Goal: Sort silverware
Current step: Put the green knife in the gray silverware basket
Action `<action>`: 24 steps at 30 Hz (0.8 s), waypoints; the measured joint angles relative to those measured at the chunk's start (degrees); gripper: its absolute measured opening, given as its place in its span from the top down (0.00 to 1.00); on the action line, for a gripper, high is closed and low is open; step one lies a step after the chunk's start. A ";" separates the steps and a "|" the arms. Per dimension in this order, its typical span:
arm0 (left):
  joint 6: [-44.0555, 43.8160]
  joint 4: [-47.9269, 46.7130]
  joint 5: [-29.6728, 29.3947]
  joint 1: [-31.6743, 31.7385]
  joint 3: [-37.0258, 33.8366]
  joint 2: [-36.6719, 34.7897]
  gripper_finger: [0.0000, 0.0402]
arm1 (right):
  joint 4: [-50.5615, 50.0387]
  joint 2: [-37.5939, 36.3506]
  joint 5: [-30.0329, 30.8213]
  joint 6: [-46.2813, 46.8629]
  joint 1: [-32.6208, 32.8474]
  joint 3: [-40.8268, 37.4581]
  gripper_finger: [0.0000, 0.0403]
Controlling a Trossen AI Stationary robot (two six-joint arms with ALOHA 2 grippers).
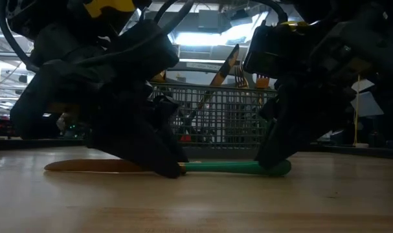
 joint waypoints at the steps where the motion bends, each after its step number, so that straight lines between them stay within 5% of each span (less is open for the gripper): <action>1: -0.20 -0.28 -0.25 0.00 0.00 0.00 0.79 | 0.42 0.01 -0.07 0.02 0.00 0.00 0.85; 9: -0.65 -1.17 -1.82 0.11 -0.02 -0.09 0.96 | 1.43 0.01 -0.82 0.18 0.06 0.02 0.85; 24: -0.09 -1.04 -0.44 0.13 -0.06 -0.41 0.98 | 0.72 -0.51 -0.95 -0.76 0.05 2.22 0.68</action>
